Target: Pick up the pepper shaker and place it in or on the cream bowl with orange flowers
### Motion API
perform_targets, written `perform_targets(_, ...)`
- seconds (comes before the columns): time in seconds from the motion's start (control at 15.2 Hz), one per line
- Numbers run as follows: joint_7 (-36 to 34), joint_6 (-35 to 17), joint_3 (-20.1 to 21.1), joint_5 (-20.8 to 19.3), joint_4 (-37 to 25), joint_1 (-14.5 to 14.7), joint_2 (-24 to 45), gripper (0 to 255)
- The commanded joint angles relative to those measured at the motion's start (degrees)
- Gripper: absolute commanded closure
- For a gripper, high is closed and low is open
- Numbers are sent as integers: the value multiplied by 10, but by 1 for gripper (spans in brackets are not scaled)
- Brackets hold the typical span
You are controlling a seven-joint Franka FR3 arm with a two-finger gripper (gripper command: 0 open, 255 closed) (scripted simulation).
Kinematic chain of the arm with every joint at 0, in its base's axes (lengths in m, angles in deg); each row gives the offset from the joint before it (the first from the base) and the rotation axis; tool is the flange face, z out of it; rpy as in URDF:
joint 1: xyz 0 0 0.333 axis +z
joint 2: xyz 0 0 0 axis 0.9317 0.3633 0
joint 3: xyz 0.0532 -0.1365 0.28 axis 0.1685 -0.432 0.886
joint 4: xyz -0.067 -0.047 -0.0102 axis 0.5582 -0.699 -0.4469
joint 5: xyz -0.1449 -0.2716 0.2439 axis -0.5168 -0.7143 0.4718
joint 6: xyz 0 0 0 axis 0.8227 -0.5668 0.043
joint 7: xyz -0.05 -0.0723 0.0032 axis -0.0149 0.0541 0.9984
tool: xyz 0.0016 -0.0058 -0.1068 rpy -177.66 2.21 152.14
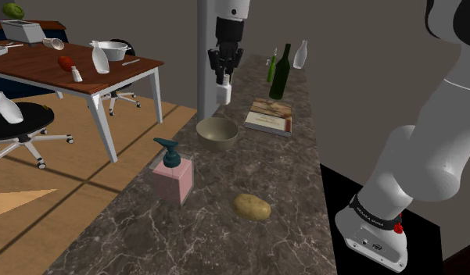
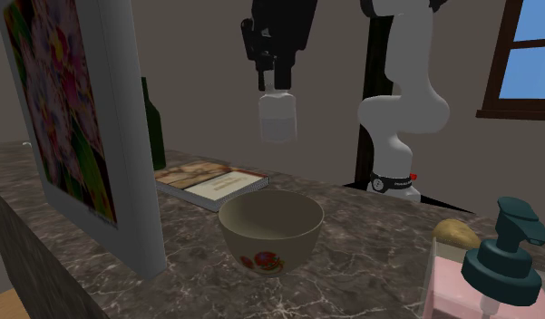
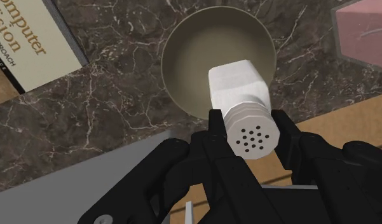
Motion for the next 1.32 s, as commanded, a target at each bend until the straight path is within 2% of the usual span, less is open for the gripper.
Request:
perform_targets(0.0, -4, -13, 2, 0, 9, 2, 4, 255)
perform_targets(1.25, 0, -151, 2, 1, 133, 2, 18, 255)
